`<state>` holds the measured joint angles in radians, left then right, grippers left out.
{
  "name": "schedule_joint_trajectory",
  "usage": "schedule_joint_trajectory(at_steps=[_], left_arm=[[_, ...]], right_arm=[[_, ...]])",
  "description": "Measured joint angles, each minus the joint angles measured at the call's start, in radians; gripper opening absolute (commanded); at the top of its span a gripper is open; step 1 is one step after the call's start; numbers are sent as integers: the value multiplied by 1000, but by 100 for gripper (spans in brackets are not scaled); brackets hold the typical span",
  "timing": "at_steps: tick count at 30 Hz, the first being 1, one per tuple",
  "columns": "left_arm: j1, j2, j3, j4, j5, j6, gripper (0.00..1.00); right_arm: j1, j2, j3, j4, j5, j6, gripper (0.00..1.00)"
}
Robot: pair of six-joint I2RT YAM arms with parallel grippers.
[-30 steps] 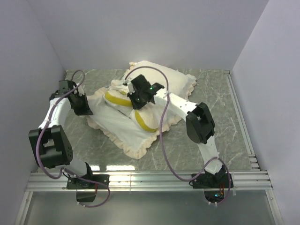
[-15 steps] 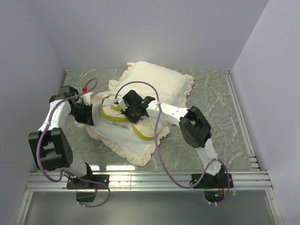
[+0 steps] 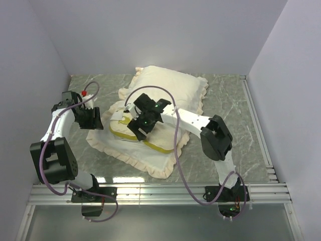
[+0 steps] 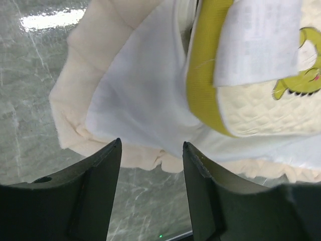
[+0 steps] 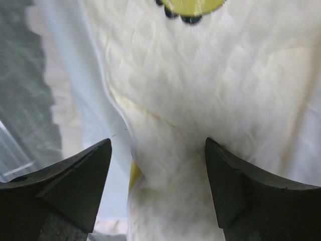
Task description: Put the pillow into the pillowcase
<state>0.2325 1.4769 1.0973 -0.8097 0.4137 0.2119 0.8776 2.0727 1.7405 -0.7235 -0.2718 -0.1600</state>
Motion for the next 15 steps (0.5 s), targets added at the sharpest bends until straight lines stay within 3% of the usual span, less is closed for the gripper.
schedule_joint_trajectory(at_steps=[3, 8, 12, 13, 15], left_arm=[[3, 4, -15, 32, 8, -60, 58], [34, 30, -16, 58, 46, -140, 61], [69, 33, -16, 66, 61, -170, 70], [75, 33, -16, 66, 61, -172, 82], [80, 33, -16, 66, 59, -177, 83]], right_arm=[[9, -38, 56, -39, 20, 6, 89], [80, -46, 122, -14, 214, -32, 93], [162, 36, 158, -14, 293, -83, 96], [179, 61, 157, -15, 304, -100, 98], [198, 111, 157, -15, 326, -130, 97]])
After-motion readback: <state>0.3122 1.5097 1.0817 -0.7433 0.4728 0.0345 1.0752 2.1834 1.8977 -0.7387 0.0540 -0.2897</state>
